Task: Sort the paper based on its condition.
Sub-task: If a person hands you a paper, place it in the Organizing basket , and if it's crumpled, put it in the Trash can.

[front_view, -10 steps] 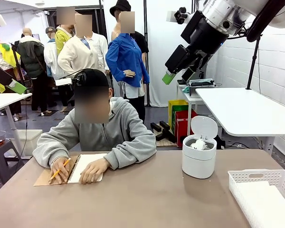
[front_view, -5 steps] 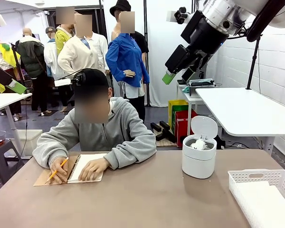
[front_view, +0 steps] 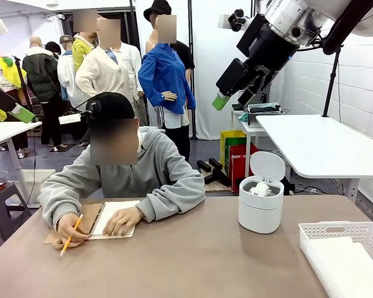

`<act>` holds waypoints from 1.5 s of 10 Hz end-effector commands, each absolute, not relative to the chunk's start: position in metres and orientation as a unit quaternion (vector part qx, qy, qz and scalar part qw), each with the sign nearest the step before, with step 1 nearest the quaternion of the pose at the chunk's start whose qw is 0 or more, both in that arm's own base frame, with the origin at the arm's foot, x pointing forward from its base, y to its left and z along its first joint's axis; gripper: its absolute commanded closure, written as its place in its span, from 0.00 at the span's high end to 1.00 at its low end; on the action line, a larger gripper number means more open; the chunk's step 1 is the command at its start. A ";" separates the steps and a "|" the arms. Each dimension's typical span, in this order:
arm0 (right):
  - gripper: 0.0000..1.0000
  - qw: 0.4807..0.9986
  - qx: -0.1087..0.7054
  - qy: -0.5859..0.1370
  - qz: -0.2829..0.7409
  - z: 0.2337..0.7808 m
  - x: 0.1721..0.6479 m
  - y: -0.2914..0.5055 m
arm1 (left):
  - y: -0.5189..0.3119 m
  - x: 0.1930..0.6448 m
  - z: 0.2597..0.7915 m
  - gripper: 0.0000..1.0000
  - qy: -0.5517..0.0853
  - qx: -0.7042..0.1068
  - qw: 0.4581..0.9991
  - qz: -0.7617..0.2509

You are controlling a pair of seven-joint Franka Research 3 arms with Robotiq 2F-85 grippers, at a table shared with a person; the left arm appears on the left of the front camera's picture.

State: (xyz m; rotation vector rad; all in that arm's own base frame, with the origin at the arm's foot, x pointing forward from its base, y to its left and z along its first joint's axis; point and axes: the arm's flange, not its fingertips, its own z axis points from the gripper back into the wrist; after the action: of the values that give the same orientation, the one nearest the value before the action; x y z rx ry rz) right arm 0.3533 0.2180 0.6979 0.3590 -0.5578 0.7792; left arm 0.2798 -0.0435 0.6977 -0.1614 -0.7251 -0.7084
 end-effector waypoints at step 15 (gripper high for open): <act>1.00 0.869 0.169 -0.283 0.369 0.703 0.351 0.221 | -0.042 0.280 0.698 1.00 -0.347 -0.078 0.871 -0.337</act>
State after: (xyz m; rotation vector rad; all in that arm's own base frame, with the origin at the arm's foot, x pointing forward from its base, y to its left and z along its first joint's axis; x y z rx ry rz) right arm 0.3503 0.2212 0.7037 0.3529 -0.5940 0.7732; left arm 0.2798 -0.0435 0.6977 -0.1615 -0.7251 -0.7084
